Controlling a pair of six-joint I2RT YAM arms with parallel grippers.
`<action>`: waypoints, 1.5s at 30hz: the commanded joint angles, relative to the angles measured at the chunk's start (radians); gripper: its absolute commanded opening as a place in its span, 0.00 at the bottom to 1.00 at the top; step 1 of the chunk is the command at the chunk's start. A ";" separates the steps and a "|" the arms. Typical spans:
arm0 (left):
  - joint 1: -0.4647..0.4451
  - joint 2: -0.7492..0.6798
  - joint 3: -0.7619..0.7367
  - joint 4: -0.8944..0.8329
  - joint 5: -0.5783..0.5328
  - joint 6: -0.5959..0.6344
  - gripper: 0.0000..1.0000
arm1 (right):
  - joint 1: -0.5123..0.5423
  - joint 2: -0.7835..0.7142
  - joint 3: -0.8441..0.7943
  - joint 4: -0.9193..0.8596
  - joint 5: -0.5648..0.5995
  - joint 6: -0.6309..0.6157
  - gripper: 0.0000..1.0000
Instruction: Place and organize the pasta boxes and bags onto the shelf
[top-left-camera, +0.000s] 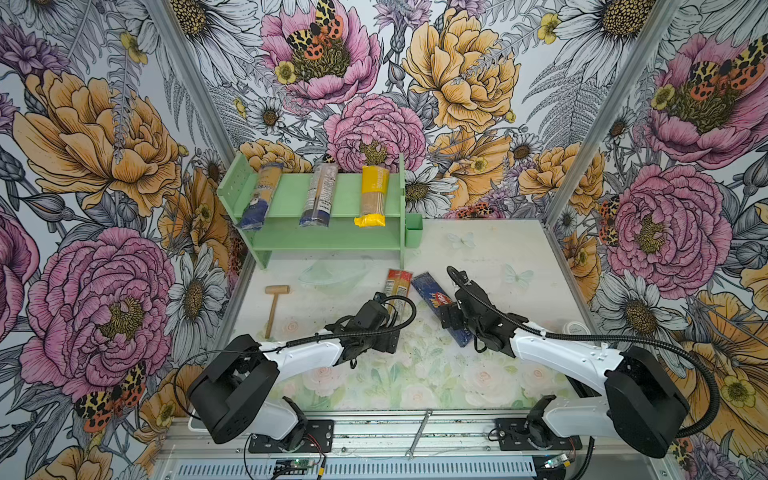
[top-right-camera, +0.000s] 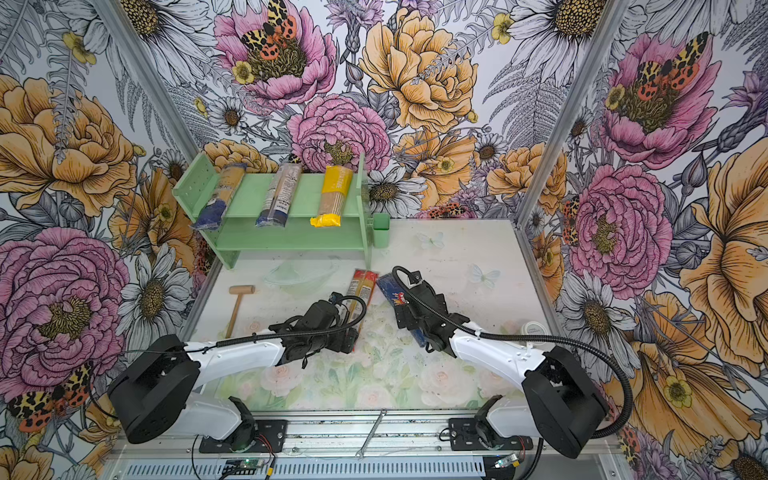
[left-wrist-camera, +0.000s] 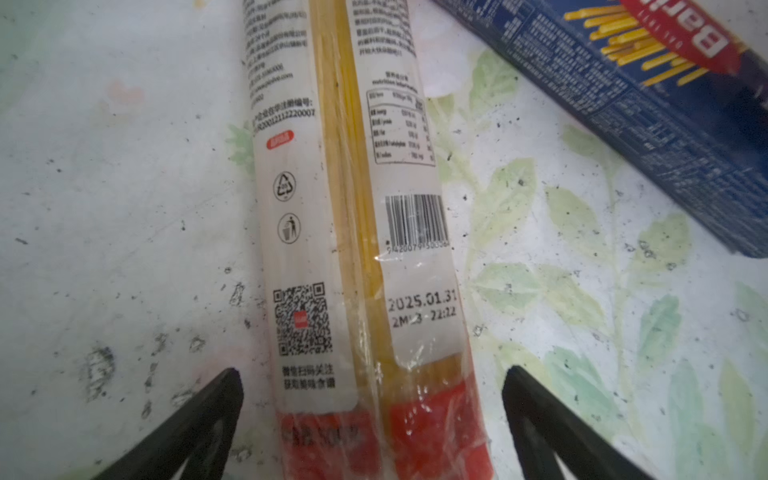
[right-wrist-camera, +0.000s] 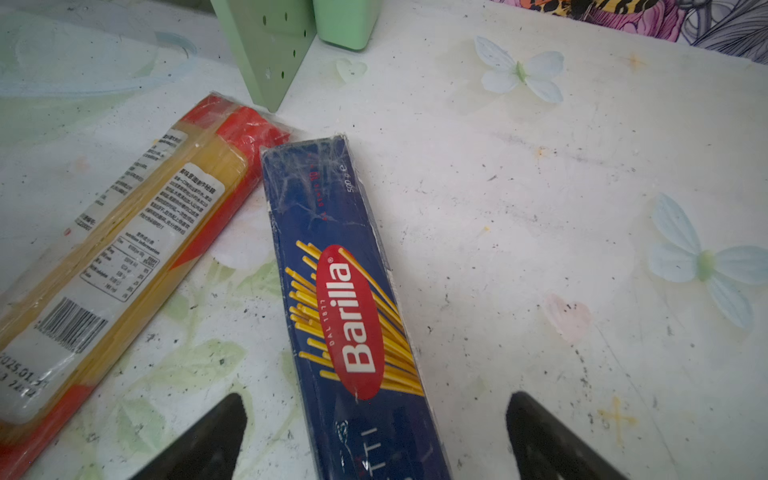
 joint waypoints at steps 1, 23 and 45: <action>-0.018 0.019 0.037 0.036 -0.039 0.026 0.99 | -0.009 0.007 0.026 0.007 -0.006 0.012 0.99; -0.064 0.148 0.088 0.004 -0.159 0.013 0.98 | -0.015 0.011 0.021 0.008 -0.006 0.013 1.00; -0.076 0.190 0.106 -0.061 -0.194 -0.010 0.64 | -0.022 -0.003 0.009 0.007 -0.002 0.012 1.00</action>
